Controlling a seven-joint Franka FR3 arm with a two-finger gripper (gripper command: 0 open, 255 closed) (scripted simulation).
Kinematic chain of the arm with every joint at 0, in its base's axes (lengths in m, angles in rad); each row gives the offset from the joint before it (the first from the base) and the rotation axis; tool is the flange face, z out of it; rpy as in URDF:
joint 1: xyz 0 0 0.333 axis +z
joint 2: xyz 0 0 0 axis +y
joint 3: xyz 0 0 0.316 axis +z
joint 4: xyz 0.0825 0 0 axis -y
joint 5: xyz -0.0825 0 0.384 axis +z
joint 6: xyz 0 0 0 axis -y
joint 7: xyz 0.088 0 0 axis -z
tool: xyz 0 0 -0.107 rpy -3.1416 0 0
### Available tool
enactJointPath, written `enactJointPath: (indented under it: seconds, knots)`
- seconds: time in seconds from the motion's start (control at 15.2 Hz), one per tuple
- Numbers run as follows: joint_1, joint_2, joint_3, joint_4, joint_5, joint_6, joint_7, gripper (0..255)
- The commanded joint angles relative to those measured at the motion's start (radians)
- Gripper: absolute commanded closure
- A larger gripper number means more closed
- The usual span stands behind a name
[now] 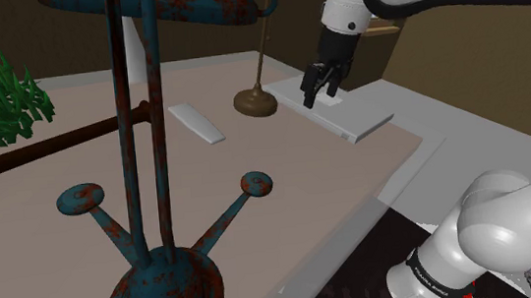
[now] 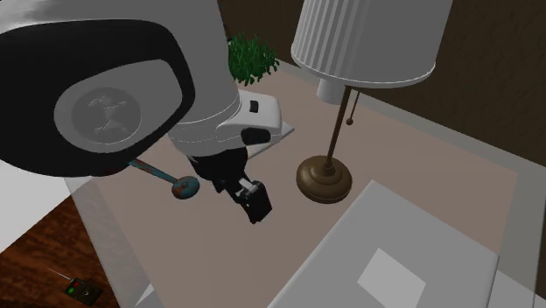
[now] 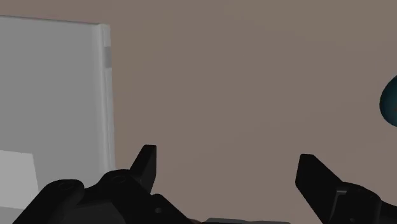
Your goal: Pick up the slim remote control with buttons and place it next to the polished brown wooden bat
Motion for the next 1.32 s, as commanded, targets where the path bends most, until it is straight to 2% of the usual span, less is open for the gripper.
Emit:
enactJointPath:
  seconds: [0.0,0.66,1.25]
  knots:
    - [0.001,0.072,0.017,0.045,0.004,0.022,0.023,0]
    - [0.021,0.453,0.107,0.332,-0.023,0.092,0.162,0]
    - [0.087,0.833,0.142,0.725,-0.101,0.049,0.275,0]
